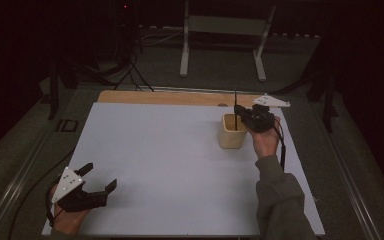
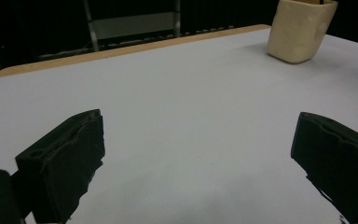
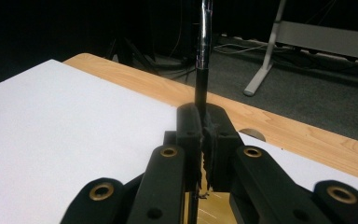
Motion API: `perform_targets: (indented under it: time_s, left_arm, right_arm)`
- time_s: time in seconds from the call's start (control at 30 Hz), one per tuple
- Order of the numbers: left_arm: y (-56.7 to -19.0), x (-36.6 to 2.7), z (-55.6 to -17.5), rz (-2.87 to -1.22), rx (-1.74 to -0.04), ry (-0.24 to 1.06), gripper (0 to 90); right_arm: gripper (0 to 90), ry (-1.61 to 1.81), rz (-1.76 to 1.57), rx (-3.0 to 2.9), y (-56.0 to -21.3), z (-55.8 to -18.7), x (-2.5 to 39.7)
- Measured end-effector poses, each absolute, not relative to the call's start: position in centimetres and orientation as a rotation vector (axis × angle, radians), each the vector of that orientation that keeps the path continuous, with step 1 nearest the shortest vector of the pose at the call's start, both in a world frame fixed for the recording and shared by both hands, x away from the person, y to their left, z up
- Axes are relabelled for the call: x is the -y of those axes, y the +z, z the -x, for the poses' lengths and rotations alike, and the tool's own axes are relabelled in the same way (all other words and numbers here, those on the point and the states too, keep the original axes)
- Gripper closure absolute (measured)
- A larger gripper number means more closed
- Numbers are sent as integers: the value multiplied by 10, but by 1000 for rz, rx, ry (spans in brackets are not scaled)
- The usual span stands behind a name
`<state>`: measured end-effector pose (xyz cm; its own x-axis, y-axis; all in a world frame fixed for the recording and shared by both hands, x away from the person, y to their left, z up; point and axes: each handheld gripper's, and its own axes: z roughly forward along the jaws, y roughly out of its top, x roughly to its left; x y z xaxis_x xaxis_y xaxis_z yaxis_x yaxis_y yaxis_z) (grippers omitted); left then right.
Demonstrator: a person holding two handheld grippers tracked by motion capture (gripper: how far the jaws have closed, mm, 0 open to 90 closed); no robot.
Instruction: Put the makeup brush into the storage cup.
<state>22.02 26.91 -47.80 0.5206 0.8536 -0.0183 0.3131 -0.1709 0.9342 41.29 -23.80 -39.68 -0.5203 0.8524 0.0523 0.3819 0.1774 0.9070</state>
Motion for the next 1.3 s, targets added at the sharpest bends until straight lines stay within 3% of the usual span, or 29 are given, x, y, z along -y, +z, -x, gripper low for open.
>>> perform_targets:
  time_s: [0.6, 0.63, 0.73, 0.83, 1.03, 1.3]
  left_arm:
    - [-478, -269, -220, -1732, -989, 657, 38]
    - [-478, -269, -220, -1732, -988, 657, 38]
    - [-478, -269, -220, -1731, -989, 656, 38]
    - [-478, -269, -220, -1734, -988, 657, 38]
    - [-478, -269, -220, -1732, -989, 656, 38]
    - [-478, -269, -220, -1733, -988, 654, 37]
  right_arm:
    - [843, 1297, -1178, -2010, -407, -412, 242]
    - [766, 1304, -1177, -2020, -407, -412, 242]
    - [414, 1328, -1181, -2118, -408, -416, 242]
    - [182, 1259, -1170, -2109, -409, -414, 240]
    - [108, 1226, -1174, -2093, -405, -411, 241]
    - [107, 1197, -1184, -2105, -405, -412, 243]
